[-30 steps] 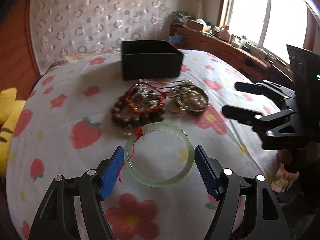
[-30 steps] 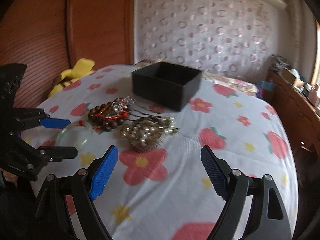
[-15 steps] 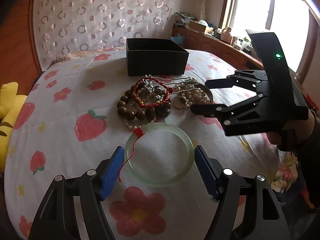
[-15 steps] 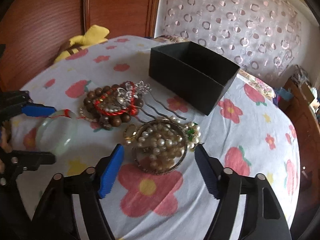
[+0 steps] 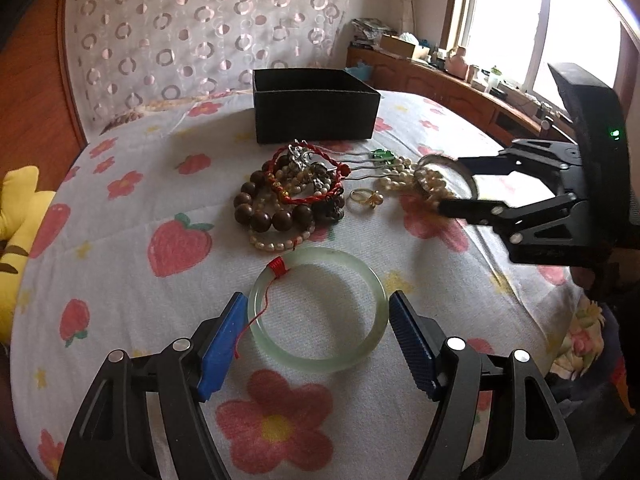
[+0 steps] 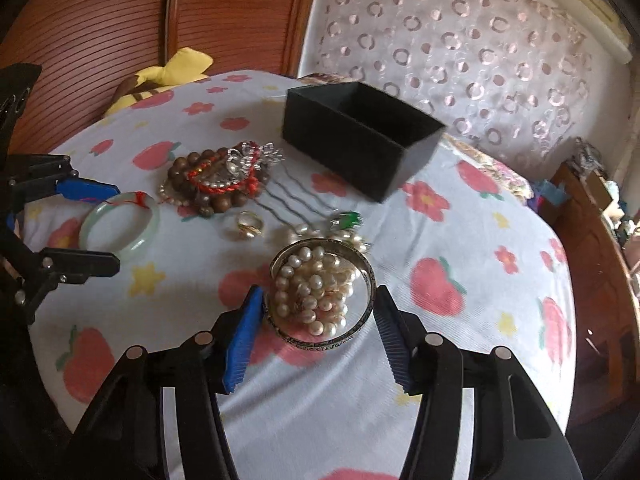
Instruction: Organize jewelry
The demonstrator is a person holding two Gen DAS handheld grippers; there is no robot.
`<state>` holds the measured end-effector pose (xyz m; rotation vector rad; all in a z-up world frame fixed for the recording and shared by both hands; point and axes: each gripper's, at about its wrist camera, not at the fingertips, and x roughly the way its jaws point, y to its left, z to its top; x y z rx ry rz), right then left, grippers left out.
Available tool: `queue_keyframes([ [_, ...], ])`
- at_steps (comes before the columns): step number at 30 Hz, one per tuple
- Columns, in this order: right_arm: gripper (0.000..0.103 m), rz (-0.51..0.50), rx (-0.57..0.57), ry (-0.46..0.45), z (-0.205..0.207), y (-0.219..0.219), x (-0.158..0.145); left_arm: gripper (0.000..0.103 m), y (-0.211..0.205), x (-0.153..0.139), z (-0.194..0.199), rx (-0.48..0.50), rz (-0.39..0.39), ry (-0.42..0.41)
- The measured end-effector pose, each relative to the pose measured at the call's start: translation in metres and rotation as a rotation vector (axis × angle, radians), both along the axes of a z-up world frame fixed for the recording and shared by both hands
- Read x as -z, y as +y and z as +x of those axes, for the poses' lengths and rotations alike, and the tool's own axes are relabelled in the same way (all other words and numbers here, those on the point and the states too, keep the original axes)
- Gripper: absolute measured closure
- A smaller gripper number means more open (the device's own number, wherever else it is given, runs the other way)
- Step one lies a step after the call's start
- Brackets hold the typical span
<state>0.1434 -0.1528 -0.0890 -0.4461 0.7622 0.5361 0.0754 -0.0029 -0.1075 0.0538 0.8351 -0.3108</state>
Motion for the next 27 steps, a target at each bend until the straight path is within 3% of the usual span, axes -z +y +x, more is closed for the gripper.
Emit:
queue_keyframes([
  [8,0.044,0.091,0.036,-0.039,-0.004,-0.020,-0.016,0.034,-0.005,0.001,-0.001,0.010,0.041,-0.017],
  [17,0.044,0.119,0.031,-0.048,-0.001,-0.022,-0.024,0.034,-0.001,-0.017,-0.010,0.028,-0.032,-0.072],
  [27,0.044,0.191,0.054,-0.074,0.057,-0.008,-0.053,0.034,0.011,-0.048,0.005,0.005,-0.037,-0.146],
])
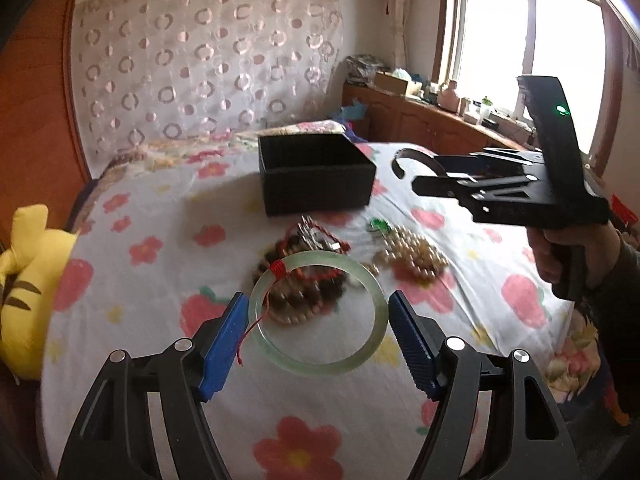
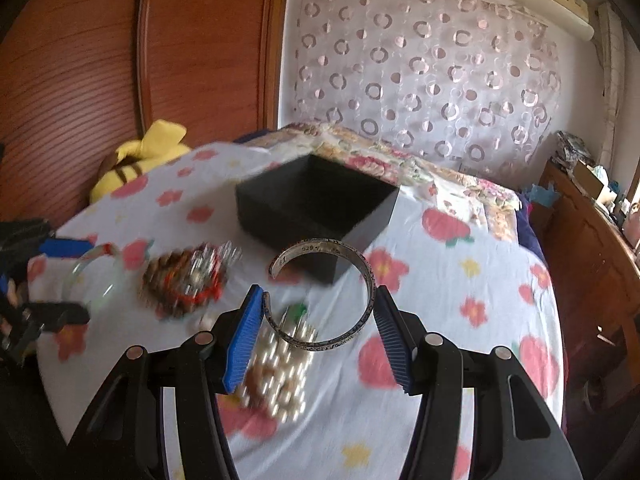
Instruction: Organize jewelry
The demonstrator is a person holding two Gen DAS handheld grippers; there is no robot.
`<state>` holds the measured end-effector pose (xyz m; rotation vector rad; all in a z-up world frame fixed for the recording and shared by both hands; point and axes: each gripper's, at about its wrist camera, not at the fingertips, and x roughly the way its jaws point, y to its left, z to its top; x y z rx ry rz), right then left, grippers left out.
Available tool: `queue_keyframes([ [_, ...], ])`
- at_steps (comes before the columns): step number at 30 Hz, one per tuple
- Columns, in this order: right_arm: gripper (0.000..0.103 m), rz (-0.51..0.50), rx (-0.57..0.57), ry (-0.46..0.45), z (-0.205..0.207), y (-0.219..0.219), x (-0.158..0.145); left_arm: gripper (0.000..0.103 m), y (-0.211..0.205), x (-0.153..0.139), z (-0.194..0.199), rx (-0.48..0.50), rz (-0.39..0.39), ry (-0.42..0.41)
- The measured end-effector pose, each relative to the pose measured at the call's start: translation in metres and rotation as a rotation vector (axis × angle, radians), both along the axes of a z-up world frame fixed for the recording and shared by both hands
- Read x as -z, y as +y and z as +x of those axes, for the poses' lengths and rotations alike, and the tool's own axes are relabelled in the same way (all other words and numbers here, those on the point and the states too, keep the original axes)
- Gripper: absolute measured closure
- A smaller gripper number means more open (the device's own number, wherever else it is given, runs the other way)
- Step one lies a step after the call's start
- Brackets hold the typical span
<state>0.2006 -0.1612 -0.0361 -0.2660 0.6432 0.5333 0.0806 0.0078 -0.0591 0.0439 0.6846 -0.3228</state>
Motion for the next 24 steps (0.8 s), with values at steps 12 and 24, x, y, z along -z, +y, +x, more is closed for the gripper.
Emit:
queue_keyframes([
  [12,0.044,-0.011,-0.024,0.022,0.061,0.046,-0.003,0.034,0.024,-0.024,0.041,-0.061,0.005,-0.039],
  [24,0.035,0.012,0.009,0.091,0.095,0.054,0.009,0.034,0.026,-0.039,0.076,-0.075,0.014,-0.049],
])
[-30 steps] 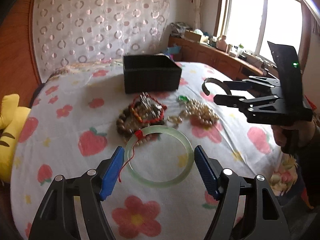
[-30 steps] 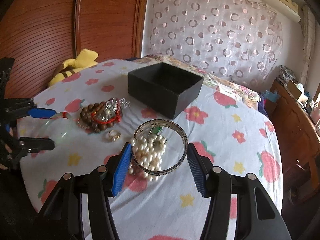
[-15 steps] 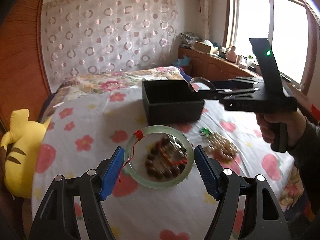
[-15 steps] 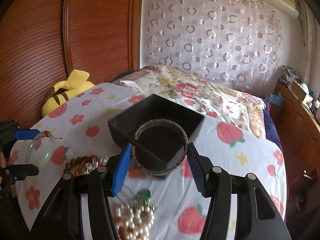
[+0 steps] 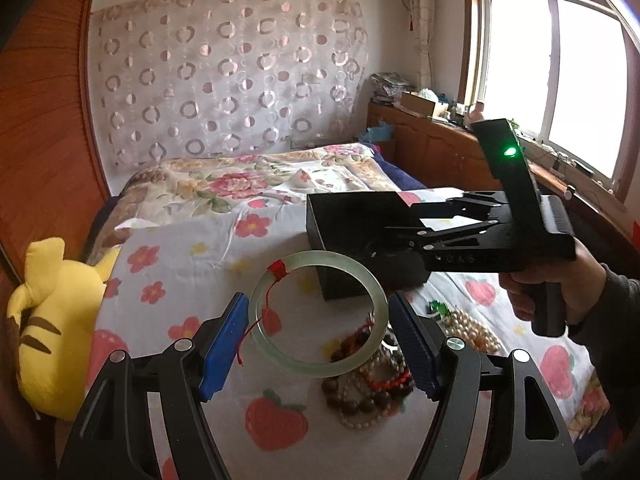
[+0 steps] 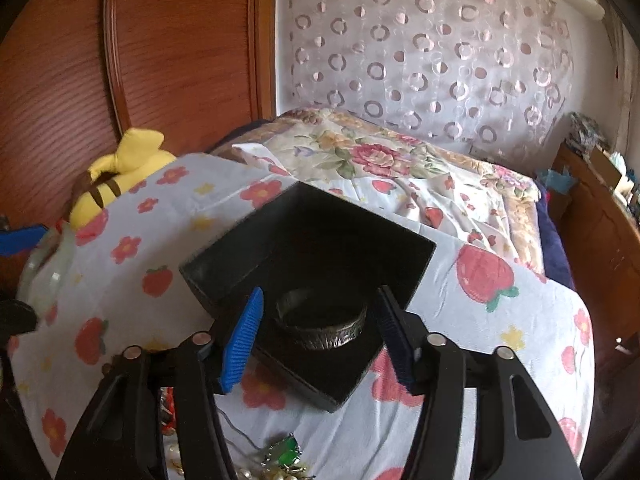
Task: Organize jewelry
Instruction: 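Lower the jade bangle into the black box and open the left tool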
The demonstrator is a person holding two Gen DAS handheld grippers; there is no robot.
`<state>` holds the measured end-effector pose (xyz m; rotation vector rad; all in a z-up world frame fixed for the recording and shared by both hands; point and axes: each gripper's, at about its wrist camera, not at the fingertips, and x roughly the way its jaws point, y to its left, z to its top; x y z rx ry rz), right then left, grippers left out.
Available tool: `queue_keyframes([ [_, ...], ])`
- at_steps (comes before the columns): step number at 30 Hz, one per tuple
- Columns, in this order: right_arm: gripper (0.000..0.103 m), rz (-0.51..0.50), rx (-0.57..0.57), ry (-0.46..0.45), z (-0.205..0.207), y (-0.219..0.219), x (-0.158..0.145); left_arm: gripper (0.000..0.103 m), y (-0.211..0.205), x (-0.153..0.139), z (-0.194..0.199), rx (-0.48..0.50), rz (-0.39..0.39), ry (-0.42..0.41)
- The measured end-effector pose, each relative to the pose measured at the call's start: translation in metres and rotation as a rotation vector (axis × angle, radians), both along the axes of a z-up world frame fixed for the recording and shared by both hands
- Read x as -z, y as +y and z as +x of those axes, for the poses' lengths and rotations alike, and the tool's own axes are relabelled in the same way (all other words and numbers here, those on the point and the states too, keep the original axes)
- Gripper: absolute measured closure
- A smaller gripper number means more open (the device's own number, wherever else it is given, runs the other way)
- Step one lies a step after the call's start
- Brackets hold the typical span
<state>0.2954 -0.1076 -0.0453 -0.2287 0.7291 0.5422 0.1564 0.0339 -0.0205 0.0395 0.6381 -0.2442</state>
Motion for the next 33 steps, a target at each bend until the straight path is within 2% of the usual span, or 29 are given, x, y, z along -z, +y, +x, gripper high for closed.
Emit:
queue_keyframes([
  [8,0.033,0.021,0.029,-0.053,-0.019,-0.032,-0.017,0.034,-0.025,-0.005,0.037,0.016,0.036,0.000],
  [13,0.033,0.052,0.056,-0.063,-0.028,-0.059,-0.021,0.034,-0.042,0.002,0.070,0.016,0.041,0.037],
  [21,0.033,0.075,0.071,-0.057,-0.039,-0.080,-0.015,0.034,-0.063,0.013,0.100,0.027,0.044,0.074],
  [33,0.033,0.073,0.087,-0.045,-0.050,-0.094,-0.001,0.034,-0.086,0.031,0.128,0.044,0.099,0.139],
])
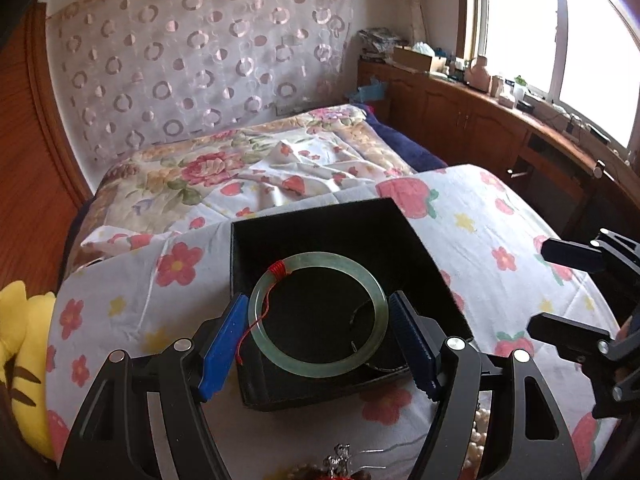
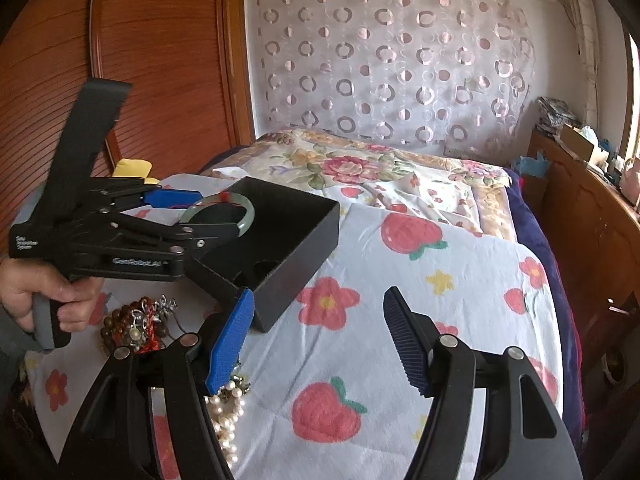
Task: Organize jewelry
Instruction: 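Lower the jade bangle into the black box and open the left tool, then grasp a pearl necklace with the right tool and lift it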
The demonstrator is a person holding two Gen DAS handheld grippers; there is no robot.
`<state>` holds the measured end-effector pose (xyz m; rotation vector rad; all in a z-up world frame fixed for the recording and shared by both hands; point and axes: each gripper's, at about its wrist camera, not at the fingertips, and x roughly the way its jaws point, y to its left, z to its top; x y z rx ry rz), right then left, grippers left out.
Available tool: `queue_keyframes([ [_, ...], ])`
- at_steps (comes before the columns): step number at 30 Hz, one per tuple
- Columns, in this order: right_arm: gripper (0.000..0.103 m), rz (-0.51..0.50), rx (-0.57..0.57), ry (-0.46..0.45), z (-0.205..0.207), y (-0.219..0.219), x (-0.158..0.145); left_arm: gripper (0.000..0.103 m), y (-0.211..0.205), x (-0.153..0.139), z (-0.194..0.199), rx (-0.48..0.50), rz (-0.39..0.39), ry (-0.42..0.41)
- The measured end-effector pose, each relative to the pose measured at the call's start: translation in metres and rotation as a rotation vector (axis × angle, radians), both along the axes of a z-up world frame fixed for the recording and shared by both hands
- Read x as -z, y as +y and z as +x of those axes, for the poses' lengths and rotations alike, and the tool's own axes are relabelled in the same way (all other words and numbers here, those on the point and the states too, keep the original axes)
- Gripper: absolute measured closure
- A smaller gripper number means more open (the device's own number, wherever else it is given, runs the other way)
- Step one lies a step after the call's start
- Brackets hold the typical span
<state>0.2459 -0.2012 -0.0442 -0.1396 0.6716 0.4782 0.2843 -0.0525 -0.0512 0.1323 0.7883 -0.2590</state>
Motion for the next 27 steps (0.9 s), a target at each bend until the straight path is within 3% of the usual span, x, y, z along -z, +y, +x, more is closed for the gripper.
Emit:
queue_keyframes([
  [5,0.033,-0.005,-0.004,-0.003,-0.005,-0.002,0.002,0.034,-0.001,0.003,-0.002,0.000,-0.001,0.000],
  [8,0.033,-0.012,-0.013,-0.003,-0.011,-0.003,0.004,0.024,0.000,0.000,-0.006,0.003,-0.007,-0.014],
  [15,0.034,-0.003,-0.051,0.019,-0.041,-0.003,0.009,0.023,0.016,-0.012,-0.046,0.012,-0.050,-0.068],
  [20,0.061,-0.037,-0.099,0.076,-0.061,0.003,0.023,0.018,0.034,-0.013,-0.081,0.004,-0.065,-0.097],
  [27,0.071,-0.065,-0.177,0.122,-0.083,0.020,0.039,0.018,0.053,0.003,-0.126,-0.018,-0.072,-0.090],
])
